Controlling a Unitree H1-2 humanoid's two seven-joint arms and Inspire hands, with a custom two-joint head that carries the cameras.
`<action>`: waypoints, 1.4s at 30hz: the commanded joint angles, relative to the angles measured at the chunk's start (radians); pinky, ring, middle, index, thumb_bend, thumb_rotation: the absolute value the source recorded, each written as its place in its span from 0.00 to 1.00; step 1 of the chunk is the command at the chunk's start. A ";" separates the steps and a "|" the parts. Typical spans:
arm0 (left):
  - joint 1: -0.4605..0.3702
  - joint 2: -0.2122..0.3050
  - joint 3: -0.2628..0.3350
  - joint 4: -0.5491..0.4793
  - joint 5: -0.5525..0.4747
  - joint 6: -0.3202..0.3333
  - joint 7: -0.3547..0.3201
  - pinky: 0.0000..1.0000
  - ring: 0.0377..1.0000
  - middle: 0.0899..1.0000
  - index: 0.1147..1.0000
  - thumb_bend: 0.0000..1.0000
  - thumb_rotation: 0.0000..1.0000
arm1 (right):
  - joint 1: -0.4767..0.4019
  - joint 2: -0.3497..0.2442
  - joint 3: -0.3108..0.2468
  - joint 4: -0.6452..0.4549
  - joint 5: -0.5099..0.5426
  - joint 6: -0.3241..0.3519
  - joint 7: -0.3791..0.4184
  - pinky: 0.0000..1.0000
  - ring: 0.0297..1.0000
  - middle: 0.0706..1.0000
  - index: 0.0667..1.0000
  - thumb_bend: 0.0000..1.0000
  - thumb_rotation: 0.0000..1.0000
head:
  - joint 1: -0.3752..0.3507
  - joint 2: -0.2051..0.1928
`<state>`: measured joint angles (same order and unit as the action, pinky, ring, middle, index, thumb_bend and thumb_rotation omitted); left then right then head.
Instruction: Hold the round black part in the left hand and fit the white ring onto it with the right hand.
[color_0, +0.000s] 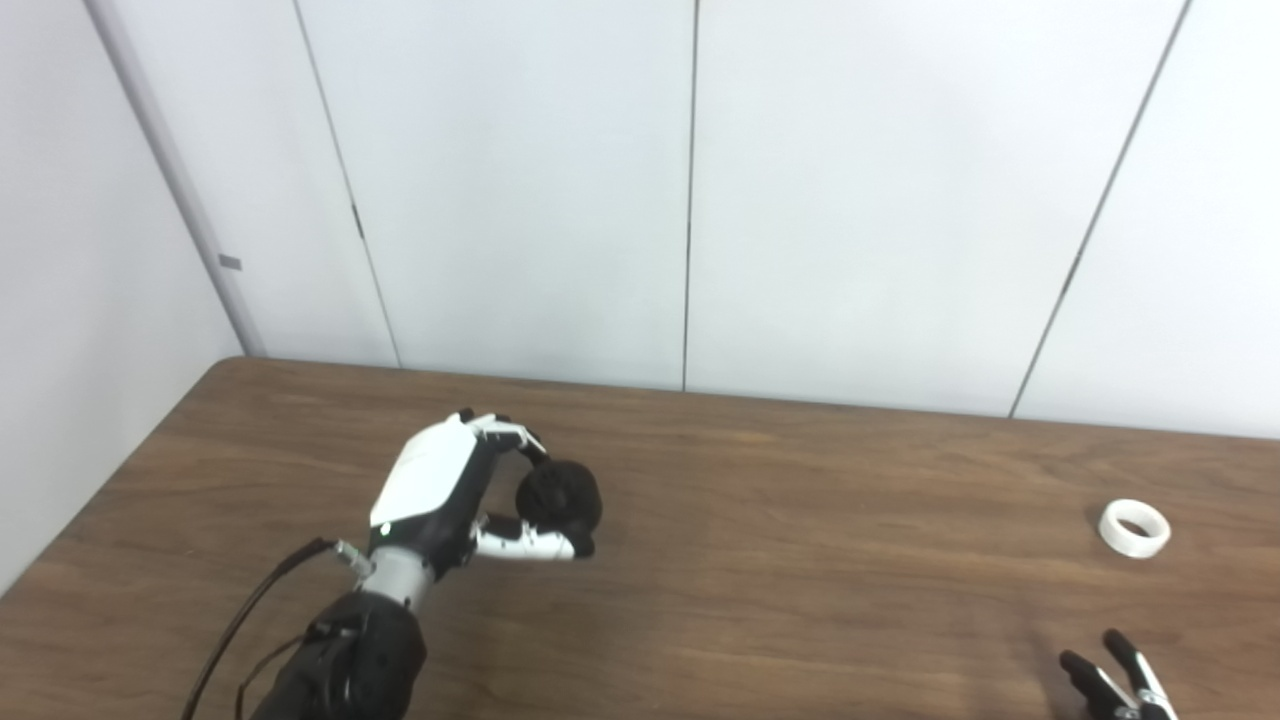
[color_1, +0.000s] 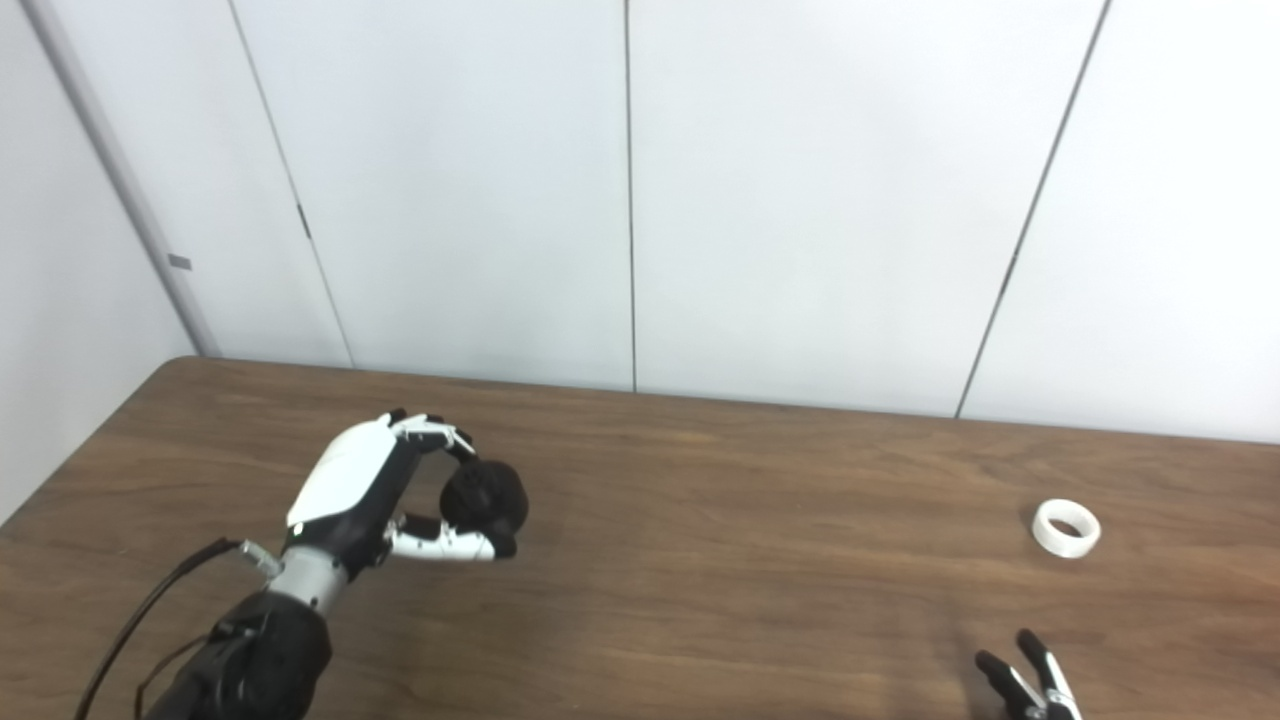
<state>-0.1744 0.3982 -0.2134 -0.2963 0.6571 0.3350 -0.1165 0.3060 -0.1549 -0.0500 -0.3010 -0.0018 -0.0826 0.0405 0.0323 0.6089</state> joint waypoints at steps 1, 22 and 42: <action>-0.004 0.000 -0.014 -0.054 0.031 -0.036 -0.010 1.00 0.88 0.75 0.42 0.53 0.06 | -0.015 0.026 0.009 -0.019 -0.018 0.009 -0.010 0.97 0.92 0.87 0.94 0.56 1.00 | -0.011 0.008; 0.153 -0.165 -0.188 -0.099 0.160 -0.223 -0.044 1.00 0.87 0.74 0.42 0.53 0.06 | -0.045 0.069 0.110 -0.108 -0.084 0.123 -0.073 0.98 0.96 0.93 0.95 0.55 1.00 | -0.176 0.115; 0.217 -0.218 -0.227 -0.023 0.238 -0.319 0.008 1.00 0.88 0.74 0.42 0.53 0.06 | -0.068 0.069 0.116 -0.192 -0.070 0.204 -0.101 0.95 0.95 0.92 0.96 0.60 1.00 | -0.161 0.182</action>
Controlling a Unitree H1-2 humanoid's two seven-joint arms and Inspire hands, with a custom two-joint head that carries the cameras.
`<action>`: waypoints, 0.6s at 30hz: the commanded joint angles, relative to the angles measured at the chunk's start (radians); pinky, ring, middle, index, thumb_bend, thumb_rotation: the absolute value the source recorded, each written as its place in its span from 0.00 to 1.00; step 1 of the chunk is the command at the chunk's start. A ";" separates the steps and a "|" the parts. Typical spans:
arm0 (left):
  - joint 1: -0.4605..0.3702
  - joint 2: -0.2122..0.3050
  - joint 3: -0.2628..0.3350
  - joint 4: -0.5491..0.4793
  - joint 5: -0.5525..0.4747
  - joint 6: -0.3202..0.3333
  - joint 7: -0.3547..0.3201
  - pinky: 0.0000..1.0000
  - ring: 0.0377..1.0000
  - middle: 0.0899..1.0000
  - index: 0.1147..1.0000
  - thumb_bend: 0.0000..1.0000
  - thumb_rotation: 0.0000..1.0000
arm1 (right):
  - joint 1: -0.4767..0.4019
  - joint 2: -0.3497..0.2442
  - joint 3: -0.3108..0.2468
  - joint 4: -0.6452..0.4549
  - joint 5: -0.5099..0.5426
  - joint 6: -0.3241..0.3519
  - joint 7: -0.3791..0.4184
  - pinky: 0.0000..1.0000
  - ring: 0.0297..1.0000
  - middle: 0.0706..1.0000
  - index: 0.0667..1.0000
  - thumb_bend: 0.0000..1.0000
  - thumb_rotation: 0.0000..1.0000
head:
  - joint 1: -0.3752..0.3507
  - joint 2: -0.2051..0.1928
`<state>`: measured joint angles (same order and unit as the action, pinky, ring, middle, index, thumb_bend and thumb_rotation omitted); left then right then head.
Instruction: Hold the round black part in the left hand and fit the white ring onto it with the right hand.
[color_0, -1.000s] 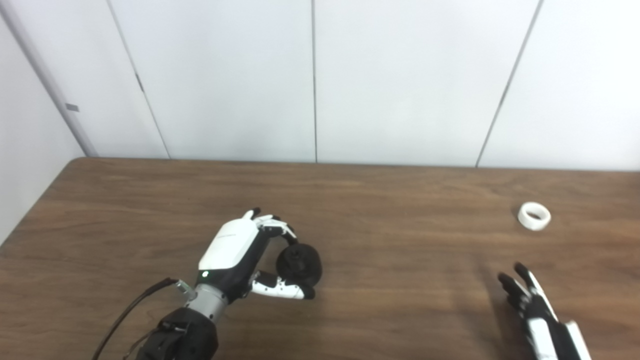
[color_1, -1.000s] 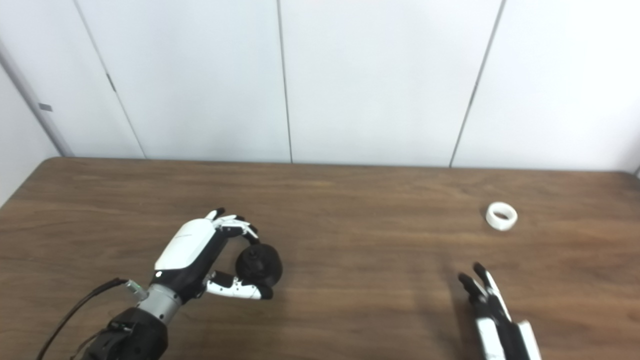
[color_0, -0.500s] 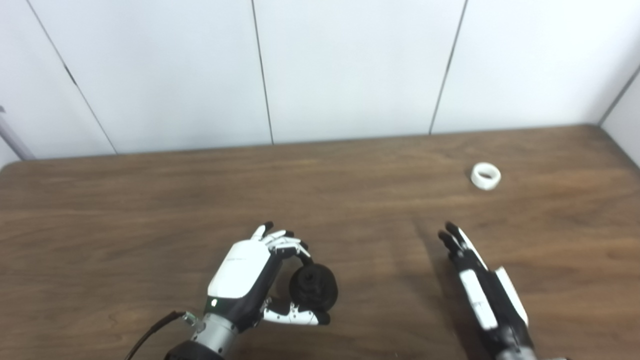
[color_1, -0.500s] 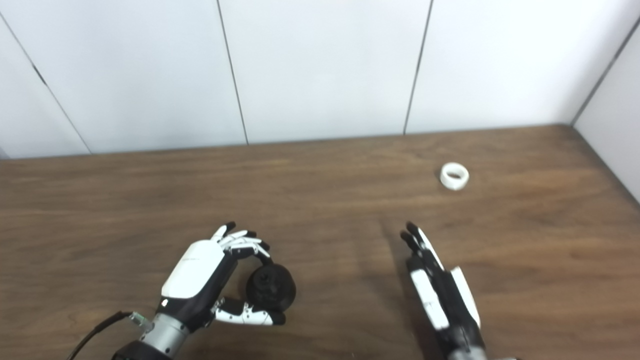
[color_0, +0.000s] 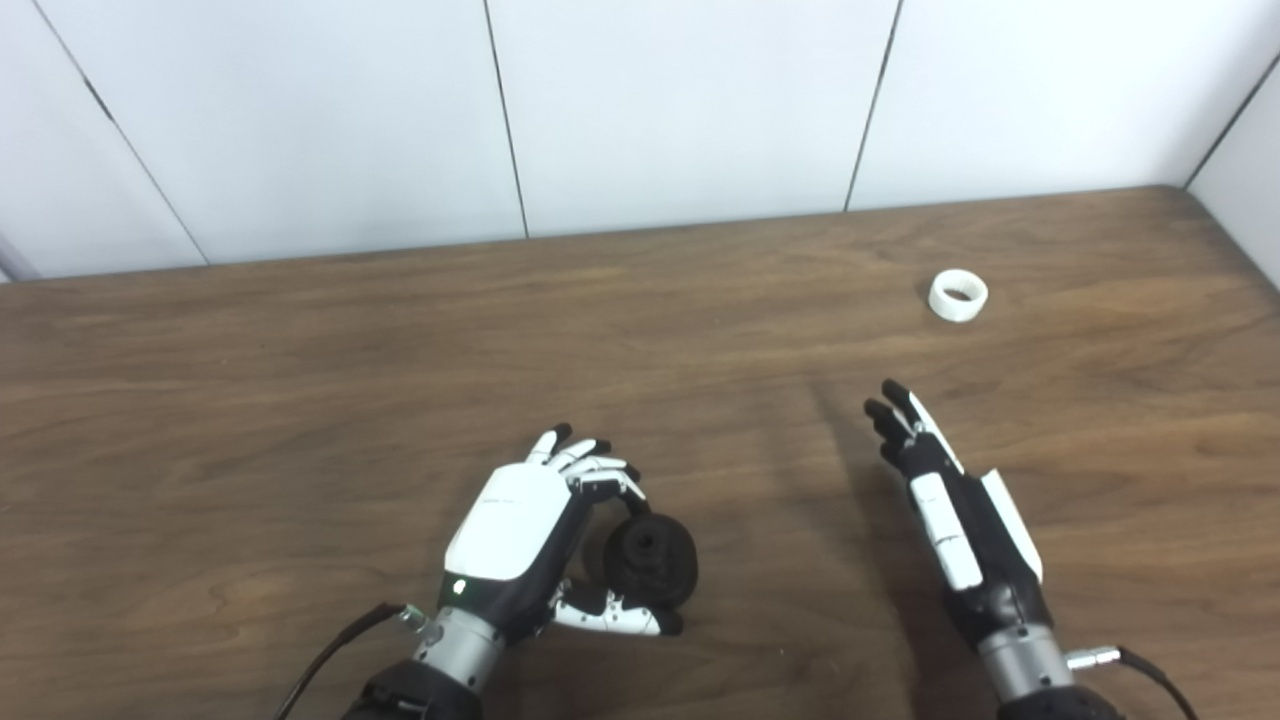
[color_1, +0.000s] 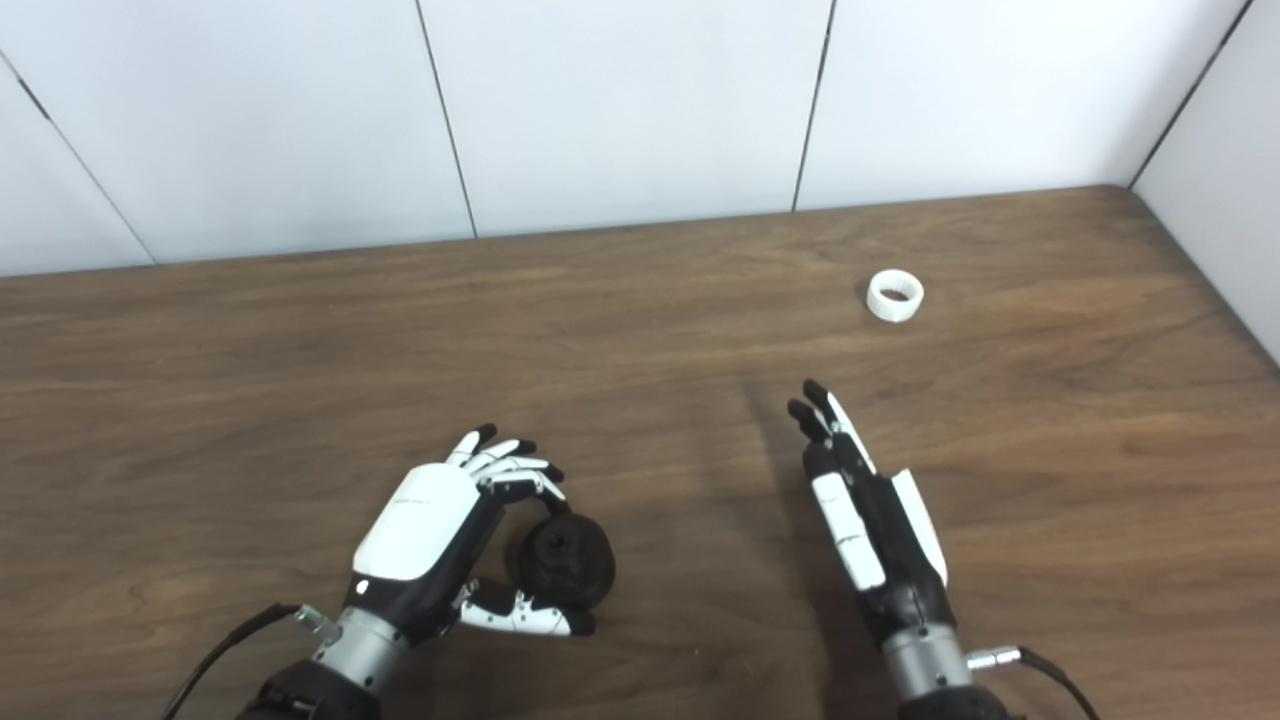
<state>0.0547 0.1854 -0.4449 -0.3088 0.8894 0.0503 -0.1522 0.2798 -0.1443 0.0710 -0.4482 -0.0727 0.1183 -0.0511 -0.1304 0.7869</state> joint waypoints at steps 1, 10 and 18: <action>-0.011 -0.007 0.006 -0.005 0.009 -0.038 0.048 1.00 0.88 0.74 0.42 0.53 0.06 | -0.043 0.058 -0.005 -0.049 -0.001 0.010 -0.010 0.94 0.94 0.92 0.96 0.61 1.00 | 0.003 0.006; -0.003 -0.017 0.001 0.044 0.059 -0.057 0.079 1.00 0.87 0.74 0.42 0.52 0.06 | -0.057 0.048 -0.011 -0.068 0.001 0.039 -0.010 0.93 0.94 0.91 0.96 0.62 1.00 | 0.002 0.018; 0.007 -0.014 -0.011 0.091 0.069 -0.073 0.113 1.00 0.88 0.75 0.42 0.52 0.06 | -0.058 0.042 -0.023 -0.082 0.010 0.043 -0.011 0.89 0.93 0.91 0.96 0.59 1.00 | 0.001 0.023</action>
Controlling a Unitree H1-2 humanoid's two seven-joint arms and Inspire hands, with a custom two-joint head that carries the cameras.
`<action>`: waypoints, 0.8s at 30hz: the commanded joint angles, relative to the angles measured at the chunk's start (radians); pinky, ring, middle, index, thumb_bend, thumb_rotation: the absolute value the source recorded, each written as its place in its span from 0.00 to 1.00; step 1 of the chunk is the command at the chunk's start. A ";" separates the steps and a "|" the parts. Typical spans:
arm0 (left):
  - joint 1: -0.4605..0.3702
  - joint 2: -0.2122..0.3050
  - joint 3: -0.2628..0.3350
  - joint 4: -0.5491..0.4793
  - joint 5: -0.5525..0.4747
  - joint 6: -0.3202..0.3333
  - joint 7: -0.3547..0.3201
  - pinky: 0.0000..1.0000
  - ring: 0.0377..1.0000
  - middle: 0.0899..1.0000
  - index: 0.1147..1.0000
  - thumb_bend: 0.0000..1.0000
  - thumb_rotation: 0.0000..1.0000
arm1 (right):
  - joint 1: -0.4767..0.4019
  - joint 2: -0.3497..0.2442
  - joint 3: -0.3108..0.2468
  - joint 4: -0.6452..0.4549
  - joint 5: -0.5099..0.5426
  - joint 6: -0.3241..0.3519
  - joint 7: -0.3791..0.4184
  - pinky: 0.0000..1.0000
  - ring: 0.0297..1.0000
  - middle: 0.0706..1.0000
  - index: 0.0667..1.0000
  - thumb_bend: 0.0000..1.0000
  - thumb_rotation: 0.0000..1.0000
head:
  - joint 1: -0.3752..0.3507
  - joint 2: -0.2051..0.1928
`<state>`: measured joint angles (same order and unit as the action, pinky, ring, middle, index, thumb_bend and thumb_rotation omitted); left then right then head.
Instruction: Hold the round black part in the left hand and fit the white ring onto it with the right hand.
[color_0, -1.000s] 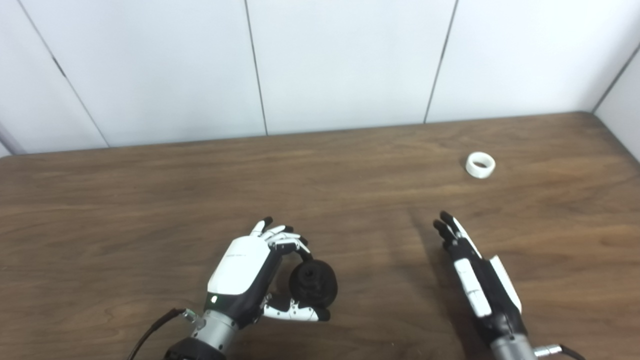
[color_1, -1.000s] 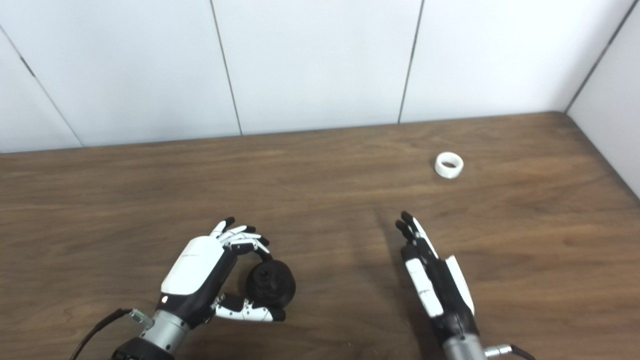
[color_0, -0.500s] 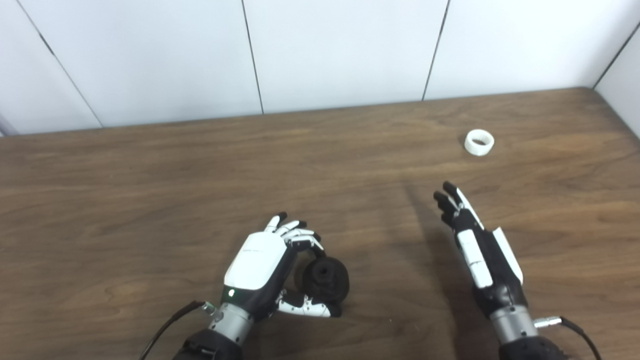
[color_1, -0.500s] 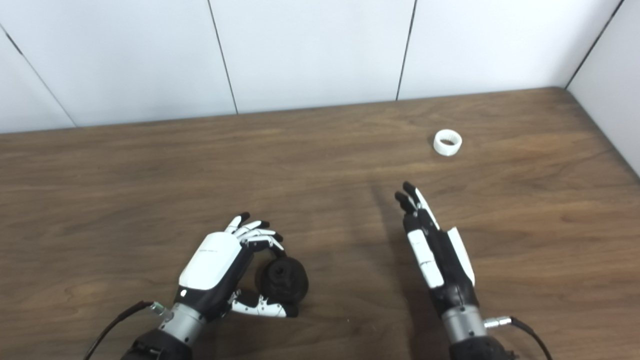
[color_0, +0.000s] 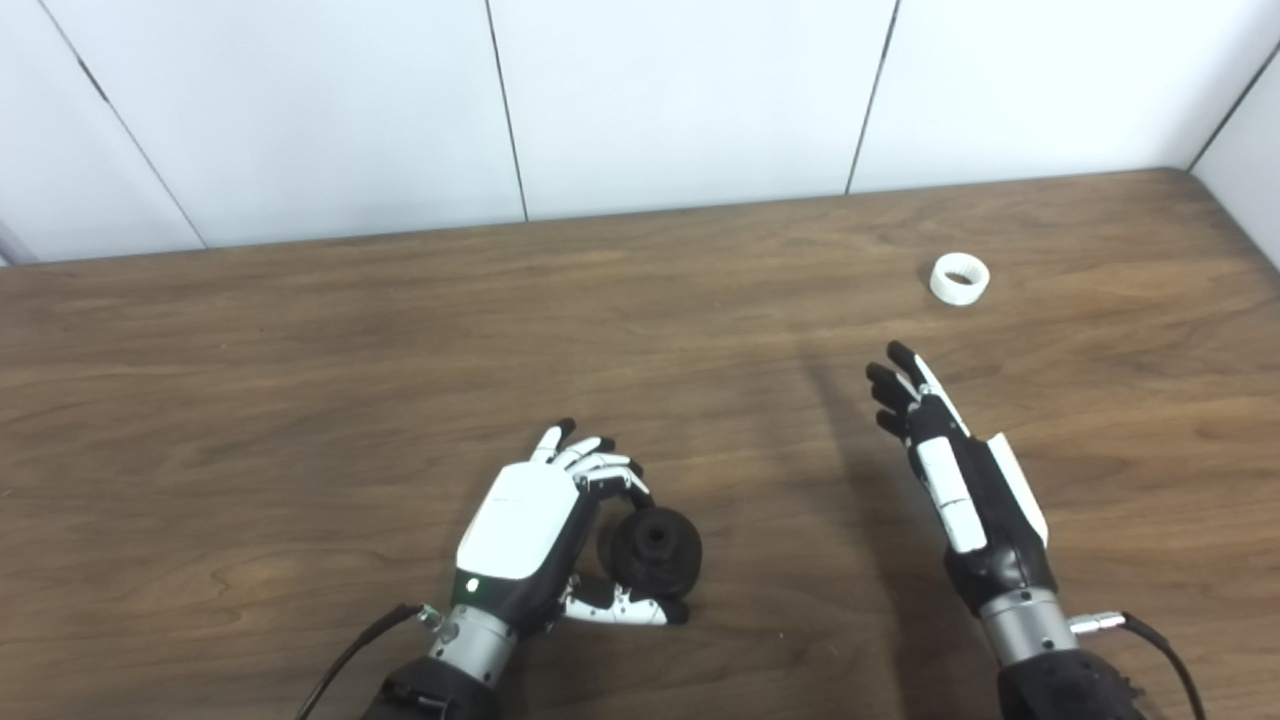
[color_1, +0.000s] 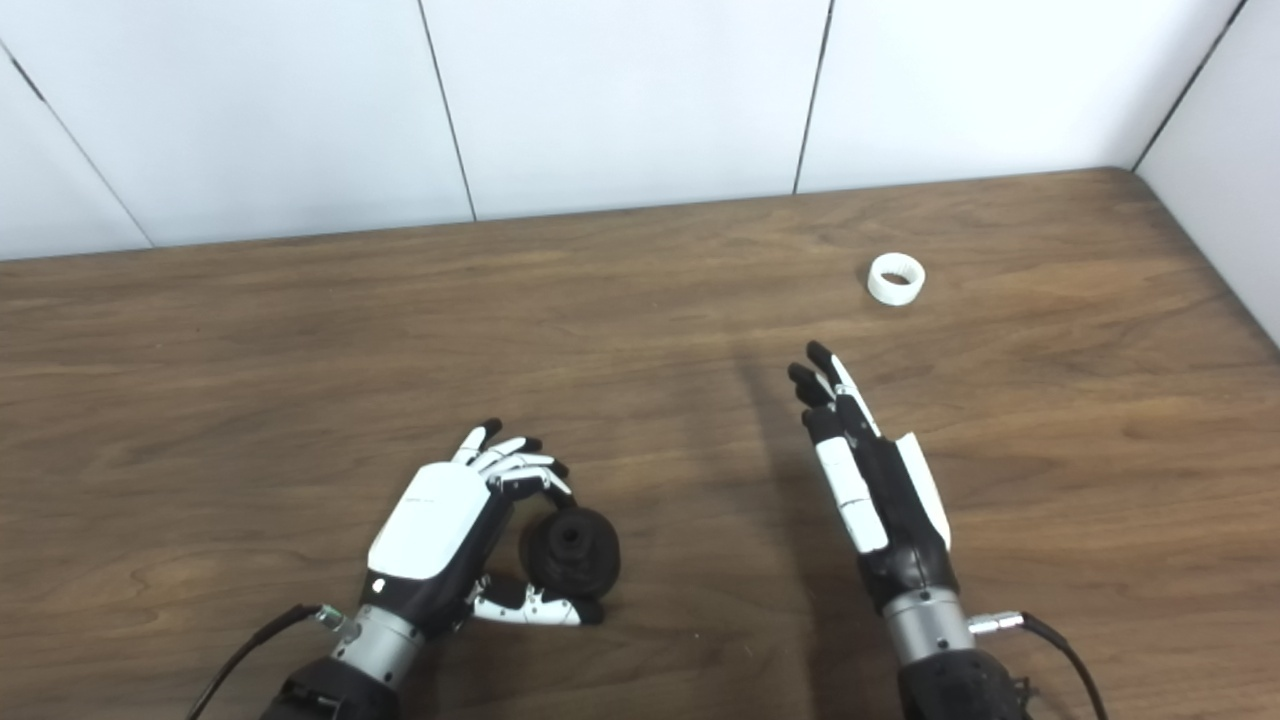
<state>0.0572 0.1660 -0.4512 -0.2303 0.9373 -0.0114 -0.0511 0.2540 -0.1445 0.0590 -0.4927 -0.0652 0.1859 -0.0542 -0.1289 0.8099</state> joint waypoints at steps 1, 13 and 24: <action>0.006 0.005 -0.006 0.017 0.021 -0.013 0.016 1.00 0.87 0.74 0.42 0.52 0.06 | -0.033 0.040 -0.014 -0.037 0.002 -0.026 -0.008 0.89 0.93 0.91 0.95 0.58 1.00 | -0.001 0.001; 0.015 0.013 -0.025 0.046 0.025 -0.023 0.045 1.00 0.89 0.75 0.42 0.52 0.06 | -0.057 0.024 -0.063 -0.056 0.028 0.009 -0.004 0.90 0.92 0.91 0.94 0.61 1.00 | -0.049 -0.026; 0.018 0.030 -0.034 0.077 0.039 -0.023 0.066 1.00 0.89 0.75 0.42 0.53 0.06 | -0.142 -0.021 -0.134 -0.079 -0.035 0.097 0.002 0.84 0.93 0.91 0.93 0.53 0.67 | -0.135 -0.084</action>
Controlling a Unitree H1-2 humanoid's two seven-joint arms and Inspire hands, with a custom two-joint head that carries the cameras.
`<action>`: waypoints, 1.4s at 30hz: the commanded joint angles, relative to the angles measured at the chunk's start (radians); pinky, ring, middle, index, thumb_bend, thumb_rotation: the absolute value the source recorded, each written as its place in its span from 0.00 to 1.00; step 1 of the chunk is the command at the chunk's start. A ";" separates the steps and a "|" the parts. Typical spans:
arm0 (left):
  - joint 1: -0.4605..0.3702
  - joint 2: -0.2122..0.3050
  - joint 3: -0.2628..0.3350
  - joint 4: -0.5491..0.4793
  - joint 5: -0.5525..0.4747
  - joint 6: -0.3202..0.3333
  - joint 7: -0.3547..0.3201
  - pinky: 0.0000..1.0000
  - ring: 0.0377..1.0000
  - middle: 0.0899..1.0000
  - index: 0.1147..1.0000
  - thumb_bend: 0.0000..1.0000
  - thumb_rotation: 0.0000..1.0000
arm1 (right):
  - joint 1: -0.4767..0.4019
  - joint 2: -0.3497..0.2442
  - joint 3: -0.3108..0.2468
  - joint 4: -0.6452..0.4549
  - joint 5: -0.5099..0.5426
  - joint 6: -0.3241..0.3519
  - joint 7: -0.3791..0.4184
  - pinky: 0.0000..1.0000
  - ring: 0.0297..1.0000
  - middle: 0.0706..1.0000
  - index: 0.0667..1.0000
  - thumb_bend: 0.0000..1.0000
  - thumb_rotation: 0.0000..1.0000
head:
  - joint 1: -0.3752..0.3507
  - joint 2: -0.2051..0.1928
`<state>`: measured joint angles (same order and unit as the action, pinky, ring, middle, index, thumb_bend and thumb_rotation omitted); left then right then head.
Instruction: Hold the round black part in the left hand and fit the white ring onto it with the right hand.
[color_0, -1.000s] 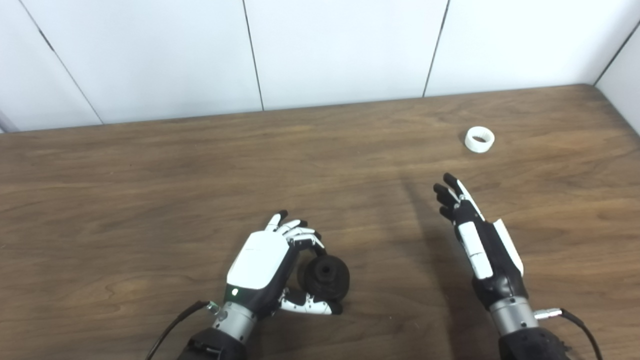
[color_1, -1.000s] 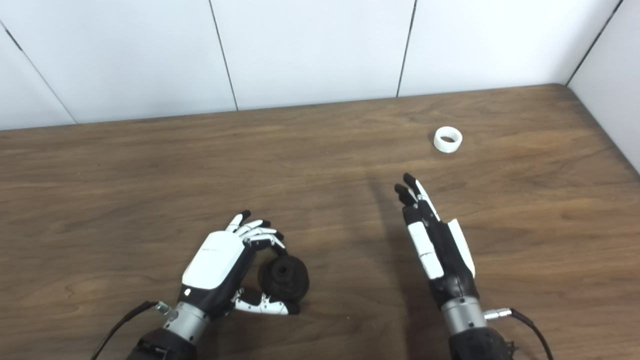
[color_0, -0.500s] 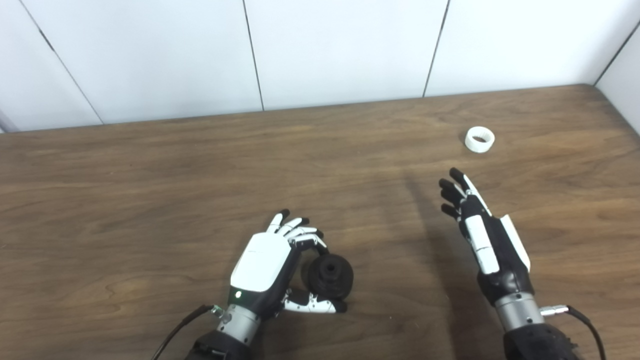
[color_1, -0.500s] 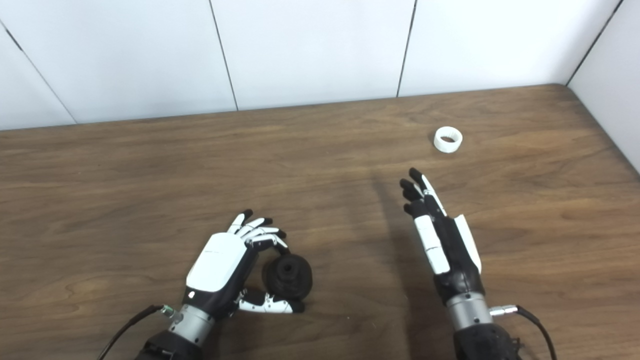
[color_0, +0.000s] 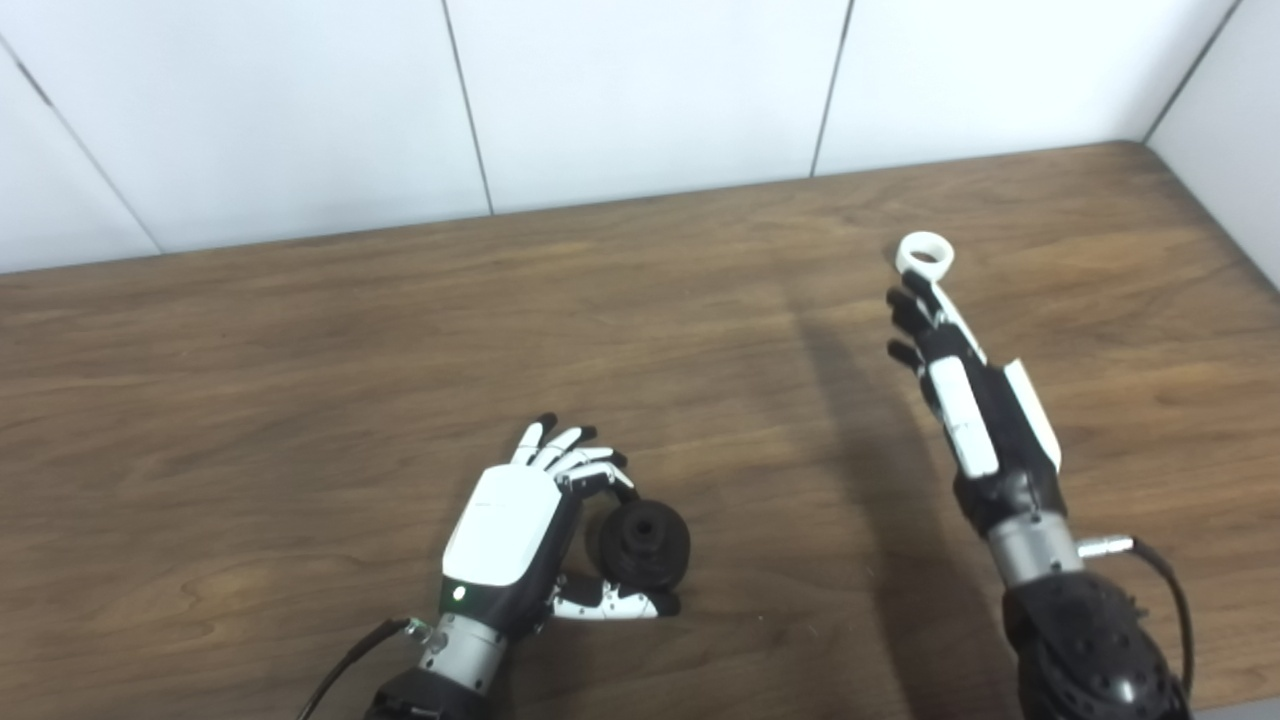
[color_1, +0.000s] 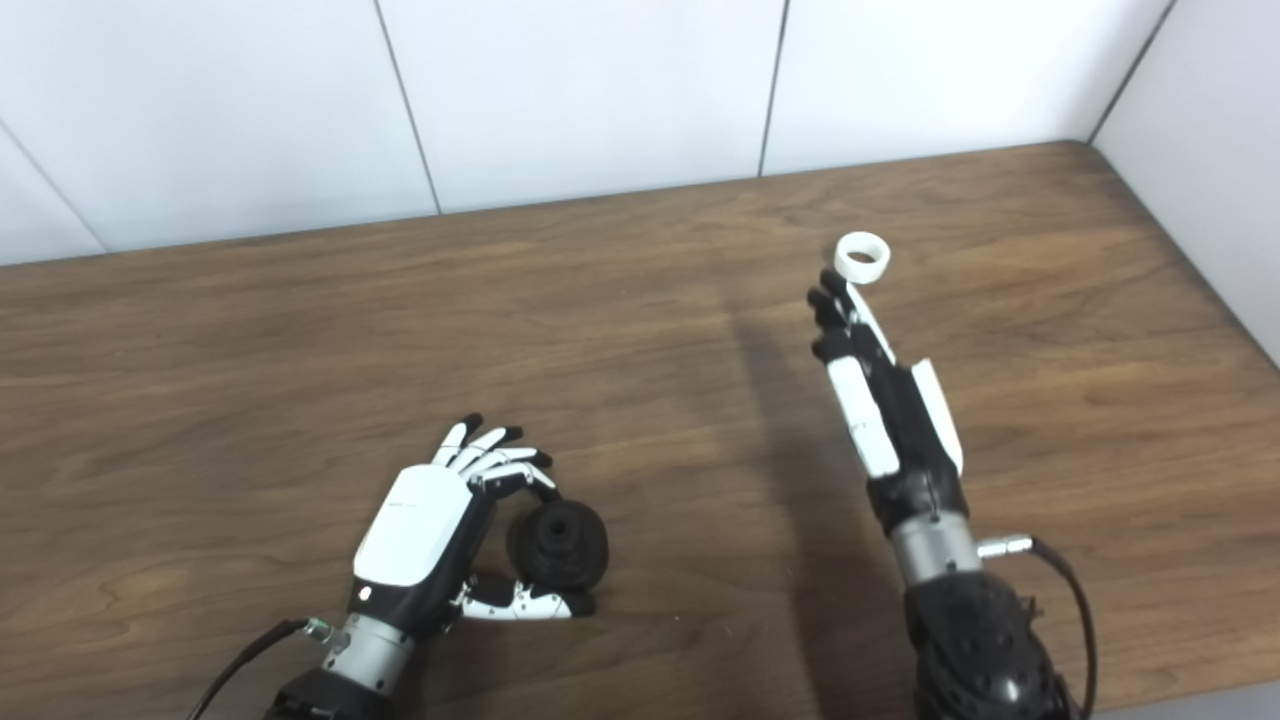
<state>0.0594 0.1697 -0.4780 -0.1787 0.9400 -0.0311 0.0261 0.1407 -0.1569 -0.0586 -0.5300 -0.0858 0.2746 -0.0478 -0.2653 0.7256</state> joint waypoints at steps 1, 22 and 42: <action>0.015 0.030 -0.007 0.029 0.036 -0.006 -0.008 1.00 0.89 0.75 0.42 0.53 0.06 | -0.039 -0.011 -0.022 -0.043 -0.019 0.023 -0.003 0.85 0.93 0.92 0.93 0.54 0.62 | -0.004 -0.005; 0.022 0.059 0.011 0.060 0.016 -0.049 0.037 1.00 0.88 0.74 0.42 0.52 0.06 | -0.331 -0.212 -0.060 0.196 -0.304 0.036 -0.004 0.86 0.88 0.89 0.84 0.75 0.24 | -0.130 -0.088; 0.029 0.058 0.014 0.099 0.024 -0.071 0.075 1.00 0.87 0.74 0.42 0.52 0.06 | -0.518 -0.337 0.000 0.476 -0.393 0.102 0.048 0.87 0.92 0.90 0.83 0.78 0.26 | -0.152 -0.168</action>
<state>0.0579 0.1977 -0.4696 -0.1438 0.9401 -0.0995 0.0817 -0.3319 -0.4608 -0.0552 -0.0428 -0.4616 0.3965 0.0067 -0.4172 0.5630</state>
